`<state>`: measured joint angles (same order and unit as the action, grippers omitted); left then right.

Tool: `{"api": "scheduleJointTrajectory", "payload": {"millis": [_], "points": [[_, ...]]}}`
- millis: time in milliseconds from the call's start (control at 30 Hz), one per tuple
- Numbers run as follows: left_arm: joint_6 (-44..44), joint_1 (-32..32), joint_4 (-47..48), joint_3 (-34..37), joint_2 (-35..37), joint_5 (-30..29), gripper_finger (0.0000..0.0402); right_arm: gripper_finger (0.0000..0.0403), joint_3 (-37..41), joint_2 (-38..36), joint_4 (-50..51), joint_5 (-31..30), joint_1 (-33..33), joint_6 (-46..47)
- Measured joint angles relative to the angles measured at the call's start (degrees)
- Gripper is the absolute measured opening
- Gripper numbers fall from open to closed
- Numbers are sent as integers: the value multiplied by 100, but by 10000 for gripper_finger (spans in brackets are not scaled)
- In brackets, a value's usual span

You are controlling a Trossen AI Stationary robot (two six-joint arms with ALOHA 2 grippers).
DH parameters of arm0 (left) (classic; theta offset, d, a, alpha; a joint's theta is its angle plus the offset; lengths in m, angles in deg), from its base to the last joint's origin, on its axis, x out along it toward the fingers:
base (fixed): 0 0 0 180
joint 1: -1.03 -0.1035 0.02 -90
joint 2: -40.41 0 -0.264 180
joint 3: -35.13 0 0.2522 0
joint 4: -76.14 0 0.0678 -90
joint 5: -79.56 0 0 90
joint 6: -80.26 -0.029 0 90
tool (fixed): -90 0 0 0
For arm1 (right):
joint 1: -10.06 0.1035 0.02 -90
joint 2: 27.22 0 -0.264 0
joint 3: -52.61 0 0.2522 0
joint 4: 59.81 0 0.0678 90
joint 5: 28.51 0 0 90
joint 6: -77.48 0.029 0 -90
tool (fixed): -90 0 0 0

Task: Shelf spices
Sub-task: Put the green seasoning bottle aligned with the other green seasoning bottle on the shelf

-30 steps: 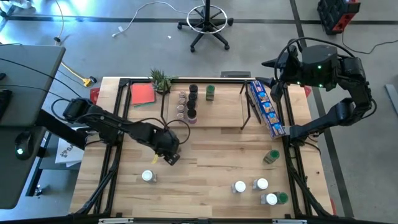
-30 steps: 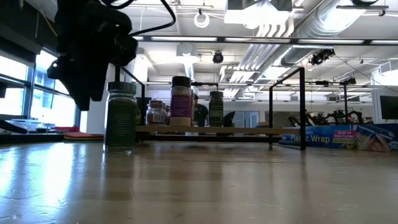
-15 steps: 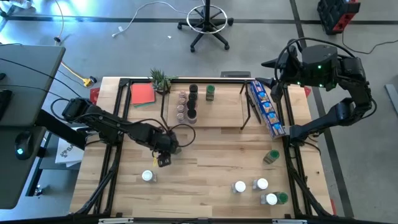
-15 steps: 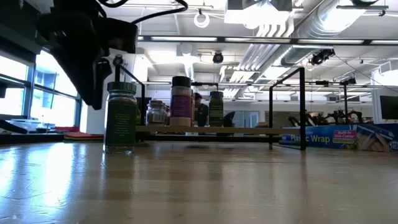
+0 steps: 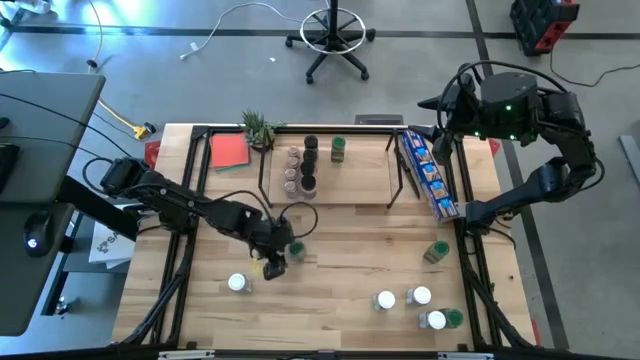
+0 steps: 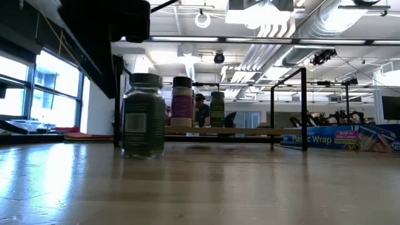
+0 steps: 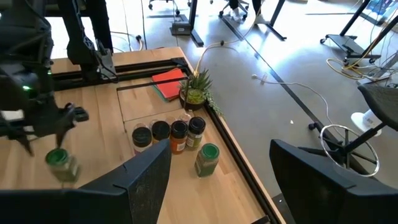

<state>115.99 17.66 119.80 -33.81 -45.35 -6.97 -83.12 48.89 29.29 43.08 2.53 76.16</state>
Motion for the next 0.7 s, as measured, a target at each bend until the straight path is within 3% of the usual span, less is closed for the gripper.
{"api": "scheduleJointTrajectory", "payload": {"millis": [267, 400, 567, 700], "points": [[403, 385, -20, -58, 0, -19, 234, 268, 0, 3, 20, 0, 0, -132], [-250, 382, -19, -257, 0, -419, 234, 268, 0, 30, 18, -2, 2, -229], [-1426, 211, -34, -423, 15, -582, 234, 268, 0, 132, 1, -2, 2, -323], [-1786, -14, -54, -314, -64, -613, 234, 268, 2, 228, 5, 0, 2, -323]]}}
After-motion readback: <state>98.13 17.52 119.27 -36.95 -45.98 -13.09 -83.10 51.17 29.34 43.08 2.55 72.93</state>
